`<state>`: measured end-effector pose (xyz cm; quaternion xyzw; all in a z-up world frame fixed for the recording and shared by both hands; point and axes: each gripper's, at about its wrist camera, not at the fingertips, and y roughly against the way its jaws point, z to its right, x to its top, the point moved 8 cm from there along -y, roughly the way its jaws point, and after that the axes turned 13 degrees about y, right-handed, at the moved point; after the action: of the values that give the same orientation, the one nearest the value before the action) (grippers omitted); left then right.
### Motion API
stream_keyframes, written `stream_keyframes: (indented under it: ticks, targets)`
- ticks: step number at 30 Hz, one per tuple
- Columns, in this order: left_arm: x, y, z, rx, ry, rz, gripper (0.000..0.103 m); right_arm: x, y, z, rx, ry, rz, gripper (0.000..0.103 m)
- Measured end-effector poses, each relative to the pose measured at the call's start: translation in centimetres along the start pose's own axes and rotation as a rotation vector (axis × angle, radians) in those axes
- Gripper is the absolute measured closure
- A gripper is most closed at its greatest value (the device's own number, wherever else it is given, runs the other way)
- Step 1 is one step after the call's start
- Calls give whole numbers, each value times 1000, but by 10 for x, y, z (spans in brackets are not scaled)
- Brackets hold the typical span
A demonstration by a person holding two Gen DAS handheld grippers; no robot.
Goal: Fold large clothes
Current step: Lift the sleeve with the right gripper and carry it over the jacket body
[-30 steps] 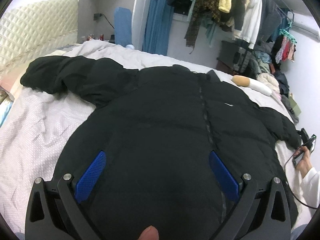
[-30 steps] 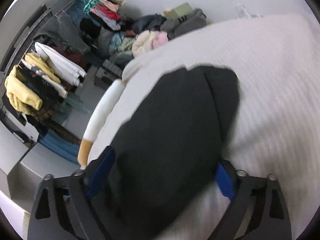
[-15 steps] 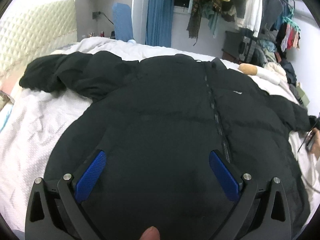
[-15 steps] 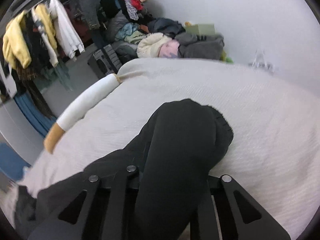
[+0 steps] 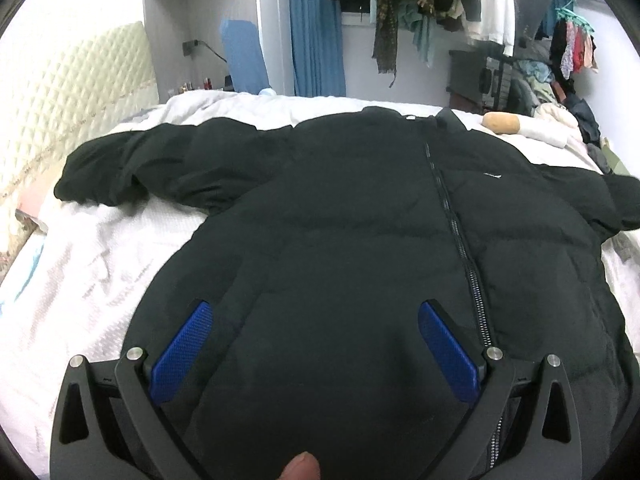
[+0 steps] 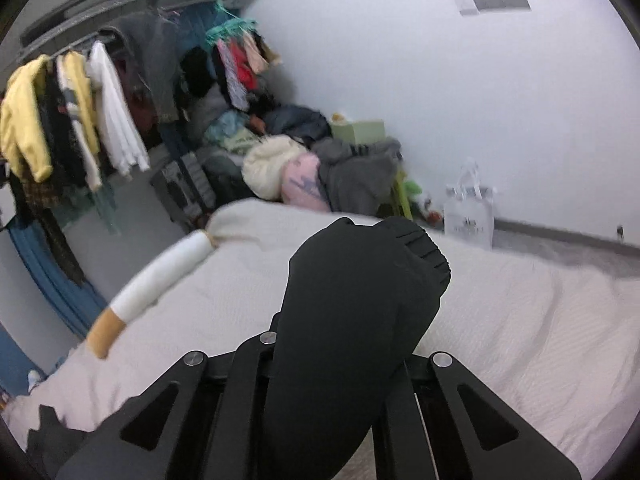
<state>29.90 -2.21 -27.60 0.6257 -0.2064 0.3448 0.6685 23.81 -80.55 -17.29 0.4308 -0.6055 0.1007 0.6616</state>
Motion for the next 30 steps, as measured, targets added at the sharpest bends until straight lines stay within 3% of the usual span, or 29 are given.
stream_keyframes:
  ticks: [4, 11, 16, 22, 30]
  targets:
    - [8, 11, -5, -19, 14, 12, 0, 40, 43, -32, 48, 85, 79, 99]
    - [14, 37, -9, -43, 3, 59, 0, 97, 123, -88, 153, 117, 187, 96]
    - [14, 53, -14, -73, 12, 67, 0, 122, 190, -160, 234, 195, 250, 95]
    - [16, 75, -21, -103, 2, 95, 0, 131, 268, -253, 327, 298, 336, 93]
    - [15, 86, -24, -102, -24, 116, 0, 105, 334, -375, 485, 369, 379, 91]
